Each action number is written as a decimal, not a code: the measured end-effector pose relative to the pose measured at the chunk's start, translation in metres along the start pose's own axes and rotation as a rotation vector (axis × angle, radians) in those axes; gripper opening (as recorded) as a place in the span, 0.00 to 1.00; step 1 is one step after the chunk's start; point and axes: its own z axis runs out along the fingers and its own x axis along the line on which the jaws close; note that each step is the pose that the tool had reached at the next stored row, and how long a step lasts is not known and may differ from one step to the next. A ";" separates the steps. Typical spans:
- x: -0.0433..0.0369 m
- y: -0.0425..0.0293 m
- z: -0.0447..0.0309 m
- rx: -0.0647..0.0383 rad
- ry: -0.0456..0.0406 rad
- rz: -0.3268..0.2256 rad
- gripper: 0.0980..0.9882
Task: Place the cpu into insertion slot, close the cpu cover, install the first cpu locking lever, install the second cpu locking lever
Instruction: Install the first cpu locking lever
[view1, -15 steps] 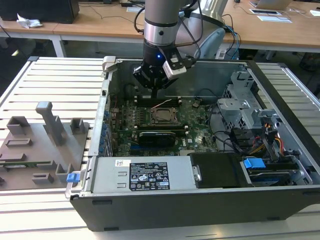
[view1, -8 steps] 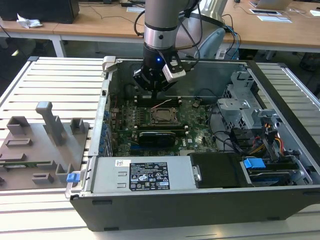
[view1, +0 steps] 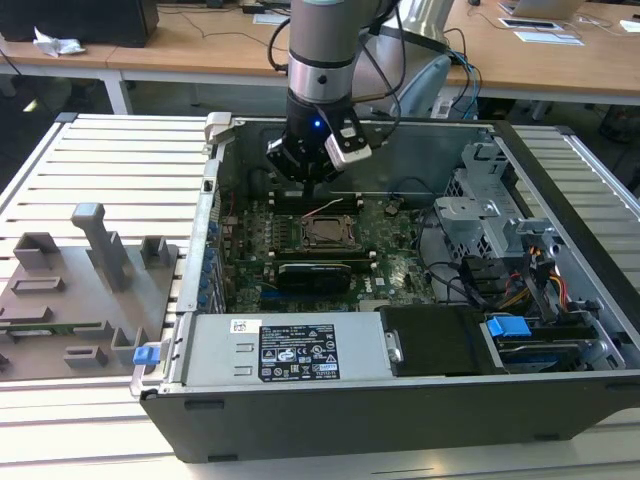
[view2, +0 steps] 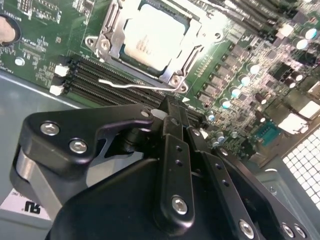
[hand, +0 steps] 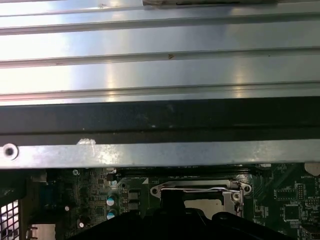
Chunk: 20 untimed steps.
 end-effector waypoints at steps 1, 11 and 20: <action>-0.0001 -0.0024 -0.0001 -0.018 0.0008 -0.001 0.01; -0.0002 -0.0020 0.0059 -0.037 0.0016 -0.001 0.01; -0.0004 -0.0017 0.0173 -0.037 0.0016 -0.001 0.01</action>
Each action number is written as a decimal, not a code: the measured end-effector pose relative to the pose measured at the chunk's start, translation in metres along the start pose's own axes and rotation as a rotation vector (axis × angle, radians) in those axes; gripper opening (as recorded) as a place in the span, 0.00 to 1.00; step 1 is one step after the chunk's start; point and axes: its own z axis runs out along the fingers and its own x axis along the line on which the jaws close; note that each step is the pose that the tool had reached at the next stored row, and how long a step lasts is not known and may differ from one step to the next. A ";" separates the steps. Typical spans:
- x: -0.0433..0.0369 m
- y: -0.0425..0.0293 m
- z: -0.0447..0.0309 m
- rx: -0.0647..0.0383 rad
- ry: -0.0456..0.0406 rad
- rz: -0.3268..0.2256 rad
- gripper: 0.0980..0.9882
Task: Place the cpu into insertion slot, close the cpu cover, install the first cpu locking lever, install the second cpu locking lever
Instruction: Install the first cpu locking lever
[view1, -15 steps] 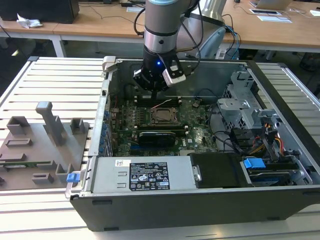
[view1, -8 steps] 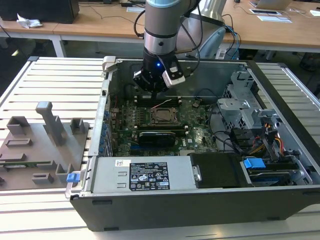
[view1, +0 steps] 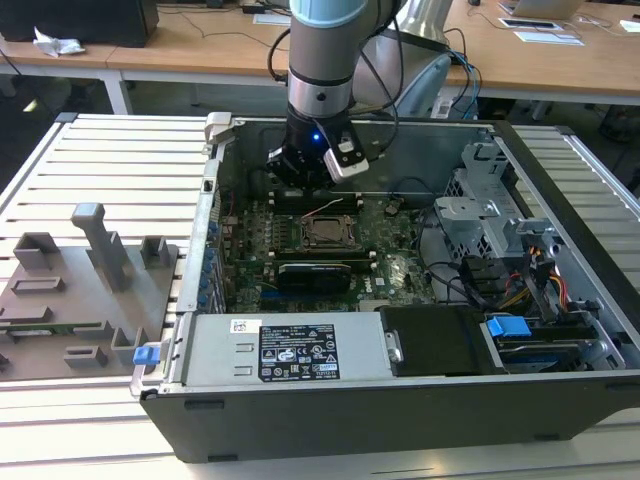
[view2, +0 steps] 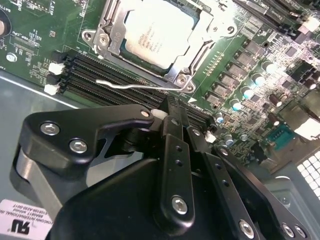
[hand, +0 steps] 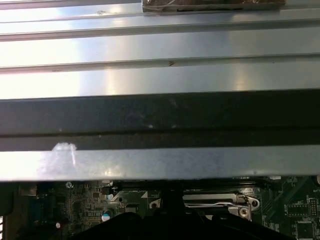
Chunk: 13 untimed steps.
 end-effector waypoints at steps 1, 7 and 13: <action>0.0000 -0.0001 0.0008 0.000 0.0000 0.000 0.01; -0.0003 -0.0008 0.0108 0.000 0.0000 0.000 0.01; -0.0004 -0.0015 0.0180 0.000 0.0000 0.000 0.01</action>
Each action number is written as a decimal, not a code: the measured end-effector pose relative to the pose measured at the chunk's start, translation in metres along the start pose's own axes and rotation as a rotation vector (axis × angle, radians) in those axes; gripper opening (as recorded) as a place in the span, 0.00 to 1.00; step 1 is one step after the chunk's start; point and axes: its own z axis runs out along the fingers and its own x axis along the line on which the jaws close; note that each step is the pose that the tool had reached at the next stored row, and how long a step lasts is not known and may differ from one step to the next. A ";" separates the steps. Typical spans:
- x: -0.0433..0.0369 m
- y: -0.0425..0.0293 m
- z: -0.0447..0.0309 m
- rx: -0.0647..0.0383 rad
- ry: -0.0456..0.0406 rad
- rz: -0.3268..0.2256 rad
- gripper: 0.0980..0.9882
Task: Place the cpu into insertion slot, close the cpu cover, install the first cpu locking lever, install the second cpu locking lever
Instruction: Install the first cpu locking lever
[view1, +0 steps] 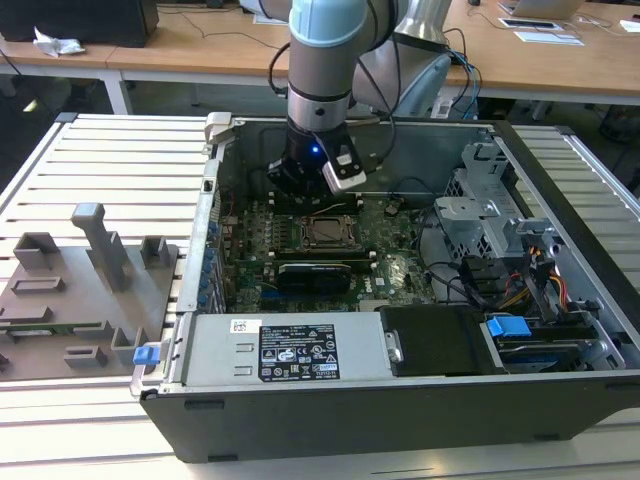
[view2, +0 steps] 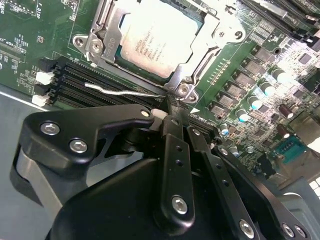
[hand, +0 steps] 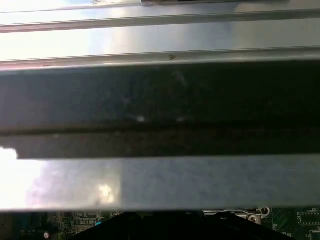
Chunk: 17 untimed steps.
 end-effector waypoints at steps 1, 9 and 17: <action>0.0000 0.0000 0.0007 0.000 0.0001 0.000 0.01; -0.0060 0.0004 0.0010 0.000 0.0000 0.000 0.01; -0.0256 0.0011 0.0005 0.000 0.0021 0.000 0.01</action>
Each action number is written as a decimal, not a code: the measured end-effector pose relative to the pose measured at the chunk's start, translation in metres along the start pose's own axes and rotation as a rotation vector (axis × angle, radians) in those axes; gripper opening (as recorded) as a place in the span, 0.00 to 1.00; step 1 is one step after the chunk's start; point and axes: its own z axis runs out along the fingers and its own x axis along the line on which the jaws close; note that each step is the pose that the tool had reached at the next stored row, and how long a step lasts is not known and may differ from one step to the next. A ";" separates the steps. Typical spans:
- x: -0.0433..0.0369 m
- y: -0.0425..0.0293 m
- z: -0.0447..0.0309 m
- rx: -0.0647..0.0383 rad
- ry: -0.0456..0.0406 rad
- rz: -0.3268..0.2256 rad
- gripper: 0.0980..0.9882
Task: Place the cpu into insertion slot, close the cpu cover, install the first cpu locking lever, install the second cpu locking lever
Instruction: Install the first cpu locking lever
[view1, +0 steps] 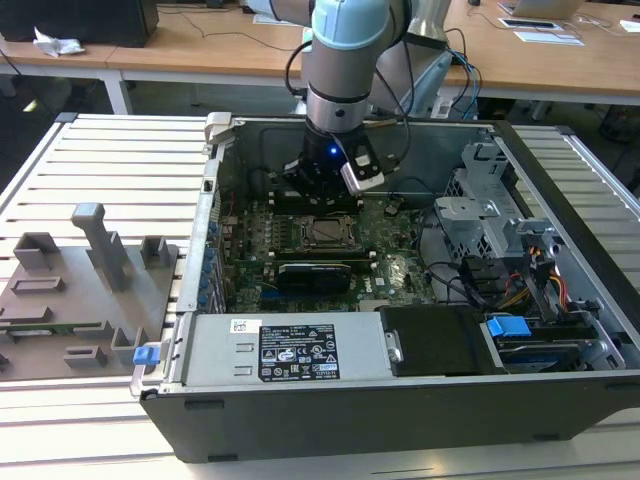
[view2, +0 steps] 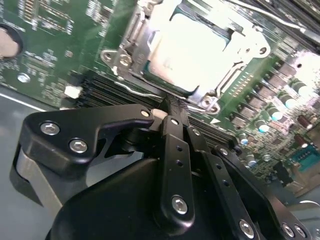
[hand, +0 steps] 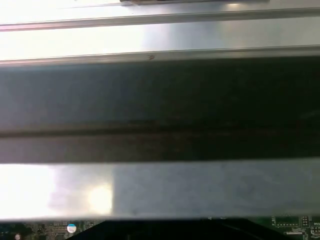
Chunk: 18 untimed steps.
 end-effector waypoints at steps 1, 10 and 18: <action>-0.0021 0.0001 0.0000 0.000 0.0003 0.000 0.01; -0.0164 0.0004 -0.0003 0.000 0.0033 0.000 0.01; -0.0189 -0.0023 0.0008 0.001 0.0049 0.001 0.01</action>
